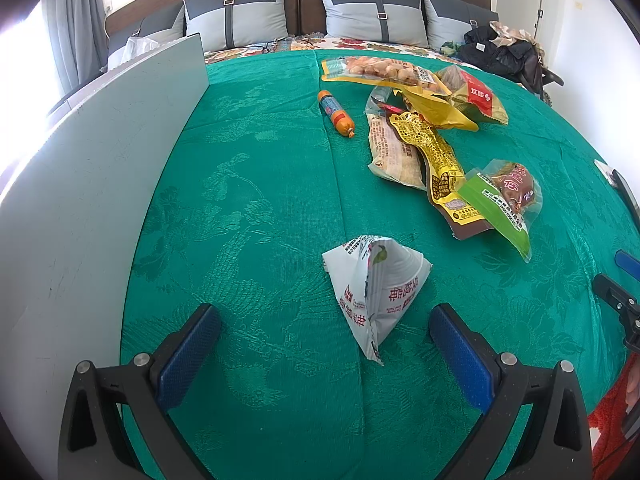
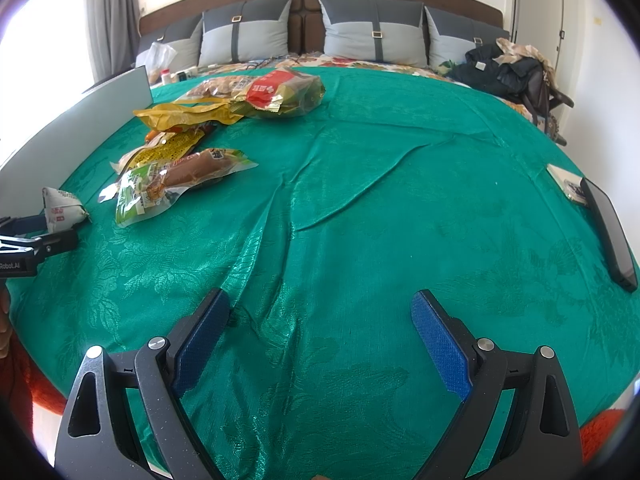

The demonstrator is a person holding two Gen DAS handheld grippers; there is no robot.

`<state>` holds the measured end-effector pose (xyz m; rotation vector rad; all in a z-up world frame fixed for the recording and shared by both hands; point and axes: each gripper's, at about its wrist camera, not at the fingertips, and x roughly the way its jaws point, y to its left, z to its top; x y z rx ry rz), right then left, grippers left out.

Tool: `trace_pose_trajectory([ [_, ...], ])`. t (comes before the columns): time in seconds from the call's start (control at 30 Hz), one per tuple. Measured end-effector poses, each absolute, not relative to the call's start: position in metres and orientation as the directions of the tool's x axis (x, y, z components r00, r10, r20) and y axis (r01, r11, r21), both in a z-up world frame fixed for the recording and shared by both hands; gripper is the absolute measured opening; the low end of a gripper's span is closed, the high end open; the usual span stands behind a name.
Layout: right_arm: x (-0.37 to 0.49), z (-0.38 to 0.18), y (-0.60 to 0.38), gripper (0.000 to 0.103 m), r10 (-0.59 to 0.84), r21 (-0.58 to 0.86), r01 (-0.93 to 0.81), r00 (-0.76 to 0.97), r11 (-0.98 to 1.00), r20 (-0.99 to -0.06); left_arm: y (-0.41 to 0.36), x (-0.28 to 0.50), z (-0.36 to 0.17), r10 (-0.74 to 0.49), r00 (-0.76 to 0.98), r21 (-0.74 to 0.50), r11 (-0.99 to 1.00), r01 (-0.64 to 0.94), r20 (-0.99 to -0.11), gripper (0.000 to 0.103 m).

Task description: Organize snacks

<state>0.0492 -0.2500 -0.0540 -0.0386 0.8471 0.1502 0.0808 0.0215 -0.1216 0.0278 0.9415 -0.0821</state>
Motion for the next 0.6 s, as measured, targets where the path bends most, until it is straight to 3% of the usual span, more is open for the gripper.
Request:
trace_pose_trajectory([
  [0.5, 0.0487, -0.0534, -0.2494, 0.095, 0.119, 0.026, -0.149, 0.655, 0.988, -0.746, 0.0263, 0.0786, -0.1164, -0.07, 0.547, -0.041, 0.997, 0.065, -0.834, 0.102],
  [0.6, 0.0486, -0.0528, -0.2499, 0.095, 0.118, 0.027, -0.148, 0.656, 0.989, -0.745, 0.0273, 0.0783, -0.1142, -0.097, 0.546, -0.066, 0.995, 0.075, -0.832, 0.097],
])
